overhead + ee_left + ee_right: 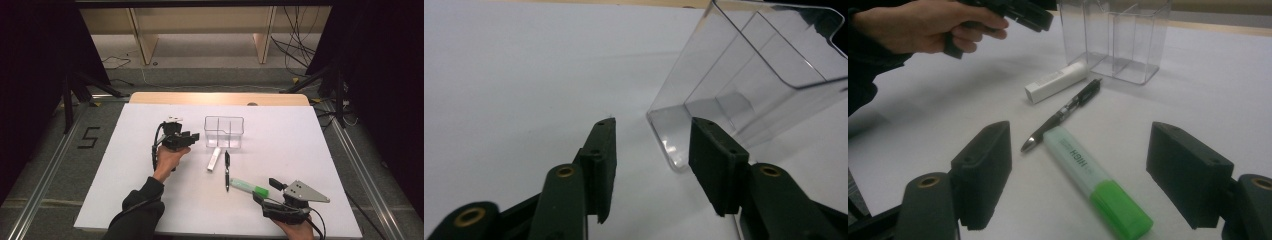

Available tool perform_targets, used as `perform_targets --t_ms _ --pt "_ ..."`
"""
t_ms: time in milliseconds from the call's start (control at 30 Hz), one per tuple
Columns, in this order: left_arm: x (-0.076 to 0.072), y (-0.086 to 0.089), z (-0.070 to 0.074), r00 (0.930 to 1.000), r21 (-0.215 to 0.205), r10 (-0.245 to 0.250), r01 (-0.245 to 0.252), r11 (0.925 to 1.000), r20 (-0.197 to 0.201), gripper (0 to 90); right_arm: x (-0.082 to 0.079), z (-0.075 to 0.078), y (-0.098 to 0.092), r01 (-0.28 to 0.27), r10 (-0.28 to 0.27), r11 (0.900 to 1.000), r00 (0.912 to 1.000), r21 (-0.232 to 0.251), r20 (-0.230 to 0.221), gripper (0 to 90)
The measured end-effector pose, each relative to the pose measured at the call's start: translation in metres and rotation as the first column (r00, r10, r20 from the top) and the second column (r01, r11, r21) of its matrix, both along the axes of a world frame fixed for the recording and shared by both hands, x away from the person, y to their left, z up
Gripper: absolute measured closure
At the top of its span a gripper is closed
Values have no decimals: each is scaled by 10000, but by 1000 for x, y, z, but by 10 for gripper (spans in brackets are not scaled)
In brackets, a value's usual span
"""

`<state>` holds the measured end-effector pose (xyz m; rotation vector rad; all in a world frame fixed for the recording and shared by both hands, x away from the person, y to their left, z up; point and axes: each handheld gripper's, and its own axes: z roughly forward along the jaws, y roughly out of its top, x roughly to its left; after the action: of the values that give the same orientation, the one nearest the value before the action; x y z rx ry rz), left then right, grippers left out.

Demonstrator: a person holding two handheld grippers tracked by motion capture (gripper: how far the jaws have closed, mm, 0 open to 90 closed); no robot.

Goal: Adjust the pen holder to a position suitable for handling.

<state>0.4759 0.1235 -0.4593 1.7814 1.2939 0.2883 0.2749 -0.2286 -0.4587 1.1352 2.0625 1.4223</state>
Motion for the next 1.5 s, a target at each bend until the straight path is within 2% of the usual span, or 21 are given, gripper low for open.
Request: perform_targets --t_ms 133,333,500,700,867,1033,1367,1500 --pt "-12 8 -1 9991 -112 -415 415 9991 48 483 2 1 5 229 -228 9997 9994 36 -246 274" --pt "-30 15 0 9954 -107 -929 931 9956 237 359 7 4 15 432 -435 9990 9980 -86 -457 275" --pt "-45 21 1 9900 -135 -1365 1370 9905 365 282 12 7 22 586 -599 9980 9966 -234 -573 276" --pt "-61 23 2 9818 26 -1796 1798 9837 609 239 21 11 33 626 -654 9974 9946 -357 -806 284" --pt "-74 27 4 9770 -124 -1962 1979 9801 839 235 30 11 39 545 -598 9971 9926 -525 -1060 286" --pt "-84 31 3 9710 47 -2142 2149 9766 1062 229 37 10 44 484 -562 9966 9910 -663 -1218 287" --pt "-103 41 -3 9684 -250 -2173 2219 9747 1222 190 46 8 54 298 -423 9950 9905 -957 -1311 287" --pt "-109 41 -3 9636 83 -2311 2321 9727 1347 165 45 5 57 188 -326 9950 9895 -977 -1409 286"
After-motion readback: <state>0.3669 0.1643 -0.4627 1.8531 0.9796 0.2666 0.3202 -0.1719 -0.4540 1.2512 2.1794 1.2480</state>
